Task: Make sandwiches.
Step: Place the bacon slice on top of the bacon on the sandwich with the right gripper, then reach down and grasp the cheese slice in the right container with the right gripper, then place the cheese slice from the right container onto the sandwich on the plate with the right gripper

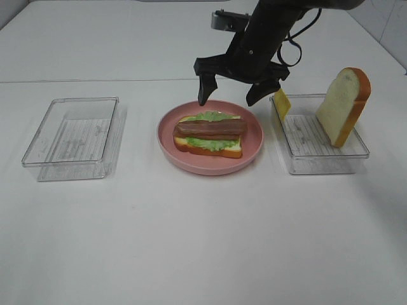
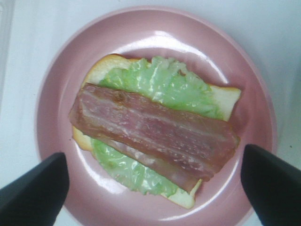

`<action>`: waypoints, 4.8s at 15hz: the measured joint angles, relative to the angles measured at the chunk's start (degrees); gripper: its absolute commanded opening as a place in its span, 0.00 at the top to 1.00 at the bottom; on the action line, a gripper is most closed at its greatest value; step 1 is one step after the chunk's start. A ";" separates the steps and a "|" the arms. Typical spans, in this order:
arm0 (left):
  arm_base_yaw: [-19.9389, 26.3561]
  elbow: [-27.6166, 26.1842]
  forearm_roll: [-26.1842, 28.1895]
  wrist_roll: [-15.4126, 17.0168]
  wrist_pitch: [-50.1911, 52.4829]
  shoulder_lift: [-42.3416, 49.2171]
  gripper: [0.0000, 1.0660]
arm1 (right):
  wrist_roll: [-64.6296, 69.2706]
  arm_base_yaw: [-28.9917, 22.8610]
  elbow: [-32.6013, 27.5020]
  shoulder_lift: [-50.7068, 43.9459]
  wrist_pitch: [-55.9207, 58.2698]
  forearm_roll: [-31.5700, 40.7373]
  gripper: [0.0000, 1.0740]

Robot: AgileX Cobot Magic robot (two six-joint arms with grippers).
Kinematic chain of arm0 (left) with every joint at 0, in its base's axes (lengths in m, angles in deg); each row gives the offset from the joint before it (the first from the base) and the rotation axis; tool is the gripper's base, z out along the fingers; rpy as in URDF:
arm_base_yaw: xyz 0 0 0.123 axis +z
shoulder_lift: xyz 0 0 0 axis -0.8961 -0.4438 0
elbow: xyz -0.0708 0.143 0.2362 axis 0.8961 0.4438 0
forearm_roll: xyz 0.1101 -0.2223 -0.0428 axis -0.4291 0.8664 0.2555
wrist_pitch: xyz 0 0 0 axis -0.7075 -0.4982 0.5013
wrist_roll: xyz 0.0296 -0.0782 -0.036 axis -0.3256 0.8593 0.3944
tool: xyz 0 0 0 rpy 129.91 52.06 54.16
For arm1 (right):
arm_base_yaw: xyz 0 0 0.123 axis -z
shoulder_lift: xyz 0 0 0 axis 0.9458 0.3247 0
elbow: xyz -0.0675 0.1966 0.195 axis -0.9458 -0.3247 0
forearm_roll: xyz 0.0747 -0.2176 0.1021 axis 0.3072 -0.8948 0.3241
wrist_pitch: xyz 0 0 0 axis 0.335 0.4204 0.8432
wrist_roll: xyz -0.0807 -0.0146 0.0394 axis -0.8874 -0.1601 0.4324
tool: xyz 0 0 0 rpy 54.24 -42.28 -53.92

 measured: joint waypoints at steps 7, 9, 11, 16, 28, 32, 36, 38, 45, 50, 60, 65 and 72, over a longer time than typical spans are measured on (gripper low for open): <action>0.00 0.00 0.00 0.00 0.00 0.00 0.06 | 5.44 1.03 0.00 -9.22 4.30 -6.02 0.10; 0.00 0.00 0.00 0.00 0.00 0.00 0.06 | 5.90 4.70 0.06 -8.94 5.10 -6.53 0.10; 0.00 0.00 0.00 0.00 0.00 0.00 0.06 | 5.96 7.10 0.06 -8.59 4.93 -6.42 0.10; 0.00 0.00 0.00 0.00 0.00 0.00 0.06 | 5.33 9.97 0.06 -4.76 3.44 -4.81 0.11; 0.00 0.00 0.00 0.00 0.00 0.00 0.06 | 5.33 9.97 0.11 0.80 -0.57 -4.87 0.13; 0.00 0.00 0.00 0.00 0.00 0.00 0.06 | 5.39 9.97 0.11 2.29 -0.57 -4.87 0.17; 0.00 0.00 0.00 0.00 0.00 0.00 0.06 | 5.39 9.97 0.11 3.61 -0.17 -4.87 0.19; 0.00 0.00 0.00 0.00 0.00 0.00 0.06 | 5.39 9.97 0.11 4.01 0.52 -4.87 0.20; 0.00 0.00 0.00 0.00 0.00 0.00 0.06 | 5.39 9.97 0.11 4.01 1.09 -4.87 0.54; 0.00 0.00 0.00 0.00 0.00 0.00 0.06 | 5.39 9.97 0.11 4.01 1.09 -4.87 0.88; 0.00 0.00 0.00 0.00 0.00 0.00 0.06 | 5.39 9.97 0.11 4.01 2.12 -5.50 1.00; 0.00 0.00 0.00 0.00 0.00 0.00 0.06 | 5.39 9.97 0.11 -2.18 3.15 -4.98 1.00; 0.00 0.00 0.00 0.00 0.00 0.00 0.06 | -3.44 9.51 -16.50 -15.36 -4.30 15.13 1.00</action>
